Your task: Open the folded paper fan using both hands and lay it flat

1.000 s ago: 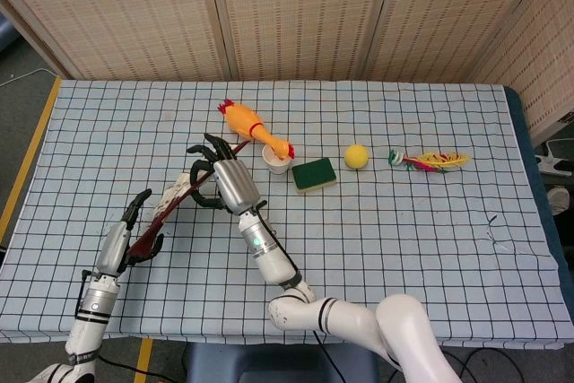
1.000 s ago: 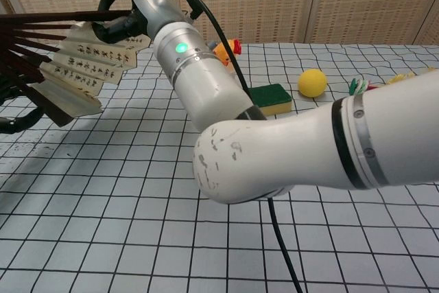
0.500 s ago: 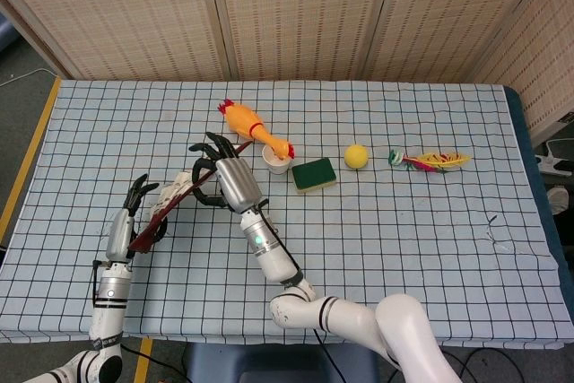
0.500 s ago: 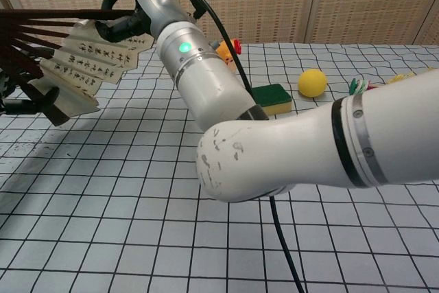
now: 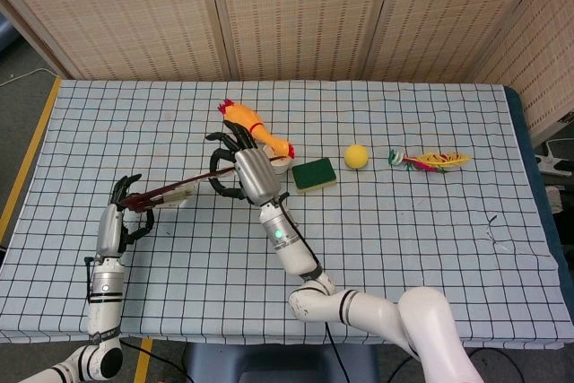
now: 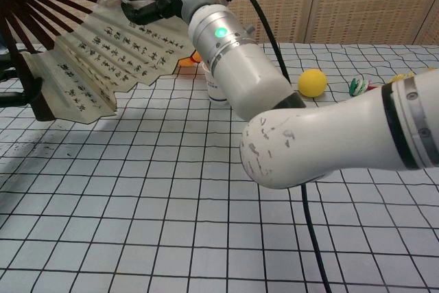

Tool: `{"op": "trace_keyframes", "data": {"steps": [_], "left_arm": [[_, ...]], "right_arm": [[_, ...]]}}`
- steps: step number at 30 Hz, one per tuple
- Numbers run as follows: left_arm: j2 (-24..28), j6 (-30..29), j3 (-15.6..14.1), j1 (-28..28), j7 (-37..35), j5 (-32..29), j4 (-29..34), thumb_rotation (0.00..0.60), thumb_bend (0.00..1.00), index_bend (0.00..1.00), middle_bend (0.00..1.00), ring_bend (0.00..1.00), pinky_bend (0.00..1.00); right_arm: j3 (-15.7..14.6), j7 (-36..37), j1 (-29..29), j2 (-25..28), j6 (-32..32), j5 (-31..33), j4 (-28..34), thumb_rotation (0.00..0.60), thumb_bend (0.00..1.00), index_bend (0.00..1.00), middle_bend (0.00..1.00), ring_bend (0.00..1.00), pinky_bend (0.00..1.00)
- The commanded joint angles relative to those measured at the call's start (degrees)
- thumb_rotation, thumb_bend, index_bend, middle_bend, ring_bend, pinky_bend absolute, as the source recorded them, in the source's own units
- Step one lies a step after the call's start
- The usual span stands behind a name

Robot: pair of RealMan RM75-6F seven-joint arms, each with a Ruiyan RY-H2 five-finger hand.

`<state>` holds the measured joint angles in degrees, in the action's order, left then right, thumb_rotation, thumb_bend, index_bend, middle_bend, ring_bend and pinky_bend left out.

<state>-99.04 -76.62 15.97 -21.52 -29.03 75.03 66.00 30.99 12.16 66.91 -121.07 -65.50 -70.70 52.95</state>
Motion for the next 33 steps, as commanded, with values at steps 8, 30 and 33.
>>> {"op": "trace_keyframes", "data": {"steps": [8,30,33], "left_arm": [[1.11,-1.02,1.05,0.11,0.21,-0.19,-1.65,0.6,0.52,0.52,0.12,0.0,0.11],[0.57,-2.88,1.08,1.24,0.7,-0.77,-8.0,0.6,0.52,0.48,0.12,0.0,0.11],[0.0,-3.16,1.22,1.28,0.63,-0.93,-9.7,0.6,0.52,0.47,0.12,0.0,0.11]], "right_arm": [[-3.62,-3.09,-5.13,6.07,-3.59,-3.16,6.39,0.6,0.79,0.84,0.22,0.0,0.06],[-11.97,-7.55,-13.33,9.76,-14.24,-11.89,6.14,0.6,0.79,0.83,0.23,0.0,0.07],[-12.54,-7.6,-14.05,10.09,-15.14,-12.75,5.73,0.6,0.79,0.83,0.23,0.0,0.07]]}}
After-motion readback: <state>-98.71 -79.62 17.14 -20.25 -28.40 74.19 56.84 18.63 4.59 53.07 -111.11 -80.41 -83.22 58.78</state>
